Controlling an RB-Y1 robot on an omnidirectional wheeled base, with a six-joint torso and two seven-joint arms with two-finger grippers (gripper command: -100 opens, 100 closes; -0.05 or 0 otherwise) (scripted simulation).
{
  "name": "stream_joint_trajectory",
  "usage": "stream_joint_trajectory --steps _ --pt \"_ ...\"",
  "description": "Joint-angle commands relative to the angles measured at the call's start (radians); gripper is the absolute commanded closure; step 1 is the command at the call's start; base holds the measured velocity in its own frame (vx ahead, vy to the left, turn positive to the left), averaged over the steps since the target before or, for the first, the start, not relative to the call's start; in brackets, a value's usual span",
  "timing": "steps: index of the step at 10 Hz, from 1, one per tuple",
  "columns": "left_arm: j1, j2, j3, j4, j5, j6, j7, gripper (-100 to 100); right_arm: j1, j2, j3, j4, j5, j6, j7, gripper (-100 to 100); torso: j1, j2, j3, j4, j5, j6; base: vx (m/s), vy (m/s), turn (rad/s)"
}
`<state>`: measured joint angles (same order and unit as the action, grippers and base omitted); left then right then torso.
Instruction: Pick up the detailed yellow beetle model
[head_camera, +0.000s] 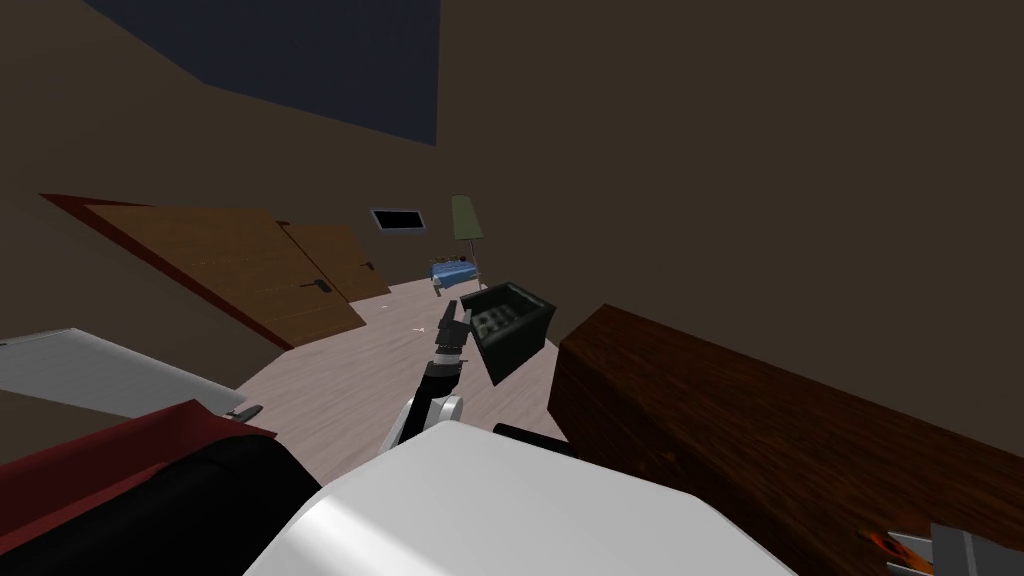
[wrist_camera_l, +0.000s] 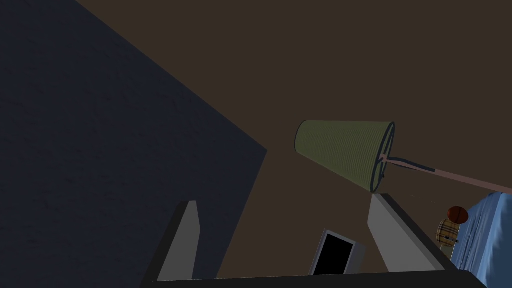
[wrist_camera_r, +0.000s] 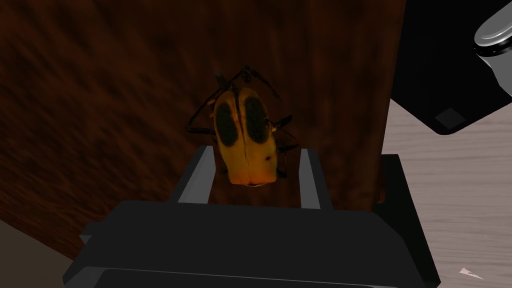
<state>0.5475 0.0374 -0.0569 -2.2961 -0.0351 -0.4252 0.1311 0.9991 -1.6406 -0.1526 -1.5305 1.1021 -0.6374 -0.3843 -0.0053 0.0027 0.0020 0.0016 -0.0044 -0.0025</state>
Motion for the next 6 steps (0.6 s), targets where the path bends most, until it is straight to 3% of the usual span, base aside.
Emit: stream_joint_trajectory --steps 1,4,5,6 --pt "0.0 0.0 0.0 0.0 0.0 0.0 0.0 0 0.013 -0.023 -0.032 -0.014 0.001 -0.01 -0.012 100 0.0 0.0 0.0 0.0 0.0 0.0 -0.026 -0.004 -0.078" --pt "0.0 0.0 0.0 0.0 0.0 0.0 0.0 0 0.012 -0.067 -0.069 -0.021 -0.007 -0.04 -0.038 100 0.0 0.002 0.001 0.001 0.0 0.0 -0.04 -0.005 -0.078" --pt "0.0 0.0 0.0 0.0 0.0 0.0 0.0 0 -0.007 -0.058 -0.043 -0.012 -0.008 -0.034 -0.026 100 0.0 0.003 0.002 0.001 0.0 0.001 -0.021 -0.004 -0.011" --pt "0.0 0.0 0.0 0.0 0.0 0.0 0.0 0 -0.007 -0.06 -0.044 -0.013 -0.008 -0.036 -0.028 0 -0.001 0.002 0.001 0.0 0.0 0.001 0.0 0.0 0.0"
